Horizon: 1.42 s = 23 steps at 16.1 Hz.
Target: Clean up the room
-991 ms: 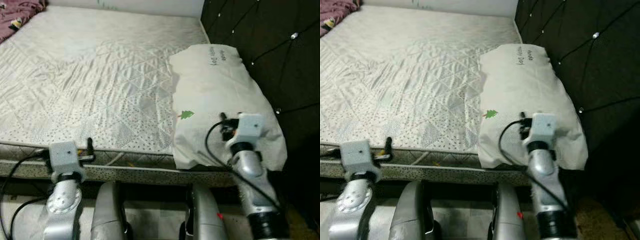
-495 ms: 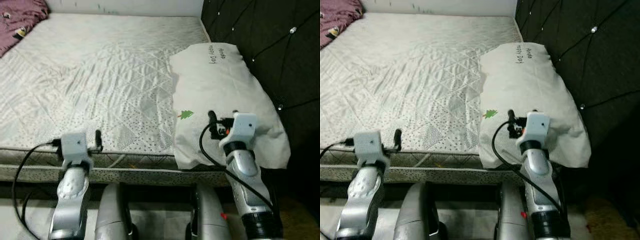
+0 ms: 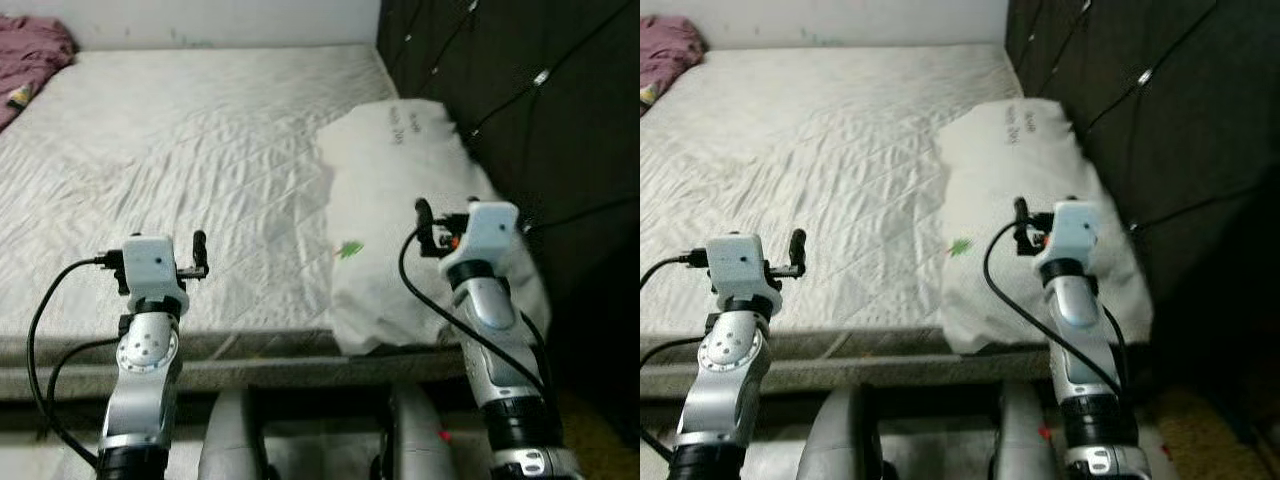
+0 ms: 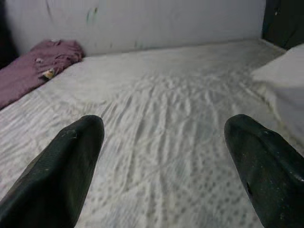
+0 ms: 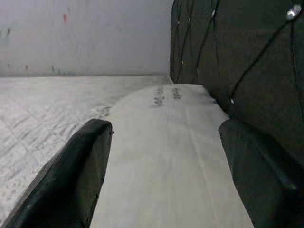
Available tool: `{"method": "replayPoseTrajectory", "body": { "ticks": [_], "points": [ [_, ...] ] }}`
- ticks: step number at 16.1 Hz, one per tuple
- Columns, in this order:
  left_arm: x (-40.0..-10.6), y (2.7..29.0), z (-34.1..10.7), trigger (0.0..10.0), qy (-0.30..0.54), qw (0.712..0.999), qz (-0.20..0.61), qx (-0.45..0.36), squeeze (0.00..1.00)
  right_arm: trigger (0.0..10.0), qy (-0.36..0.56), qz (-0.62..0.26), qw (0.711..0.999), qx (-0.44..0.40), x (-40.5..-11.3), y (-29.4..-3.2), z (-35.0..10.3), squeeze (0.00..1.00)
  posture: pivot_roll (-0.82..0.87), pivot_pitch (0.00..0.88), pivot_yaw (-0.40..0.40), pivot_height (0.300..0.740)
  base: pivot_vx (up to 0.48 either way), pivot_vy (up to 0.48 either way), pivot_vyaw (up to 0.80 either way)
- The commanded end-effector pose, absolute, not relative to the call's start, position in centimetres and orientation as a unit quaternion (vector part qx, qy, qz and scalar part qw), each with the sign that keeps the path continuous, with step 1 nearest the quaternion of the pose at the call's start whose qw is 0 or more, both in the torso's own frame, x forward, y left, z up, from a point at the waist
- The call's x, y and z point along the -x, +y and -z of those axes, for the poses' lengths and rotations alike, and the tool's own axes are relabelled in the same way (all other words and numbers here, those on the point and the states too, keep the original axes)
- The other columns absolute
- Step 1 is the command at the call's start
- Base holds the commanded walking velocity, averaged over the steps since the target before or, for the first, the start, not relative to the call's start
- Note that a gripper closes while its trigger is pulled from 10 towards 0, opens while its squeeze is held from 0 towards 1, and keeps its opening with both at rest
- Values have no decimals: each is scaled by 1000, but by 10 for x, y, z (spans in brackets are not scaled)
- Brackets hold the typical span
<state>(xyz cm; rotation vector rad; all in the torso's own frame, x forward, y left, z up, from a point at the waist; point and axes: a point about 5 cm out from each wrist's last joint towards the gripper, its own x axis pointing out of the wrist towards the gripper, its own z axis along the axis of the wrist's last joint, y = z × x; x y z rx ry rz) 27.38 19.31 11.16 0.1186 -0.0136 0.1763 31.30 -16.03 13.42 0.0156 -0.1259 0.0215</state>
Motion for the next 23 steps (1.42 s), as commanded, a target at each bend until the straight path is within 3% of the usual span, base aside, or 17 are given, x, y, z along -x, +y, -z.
{"method": "replayPoseTrajectory", "body": {
  "ticks": [1,7,14,20,23],
  "points": [
    [-273,199,-115,10000,-11,993,-101,-61,0,10000,-70,-22,997,-9,-315,-155,-139,0,36,0,37,677,0,0,0],
    [-260,200,-114,10000,10,994,-85,-68,0,10000,-50,10,998,-33,-306,-158,-130,0,42,0,68,740,0,0,0],
    [-258,179,-118,10000,11,998,-53,-34,0,10000,-30,8,999,-24,-294,-162,-128,0,27,4,12,740,0,0,0],
    [-252,182,-114,10000,25,998,-56,-12,0,10000,-13,1,1000,-24,-296,-159,-132,0,11,38,-30,740,0,0,0],
    [-251,181,-114,10000,25,998,-60,-5,0,10000,-1,-1,1000,-24,-296,-161,-129,0,15,32,-36,740,0,450,-713]
  ]
}}
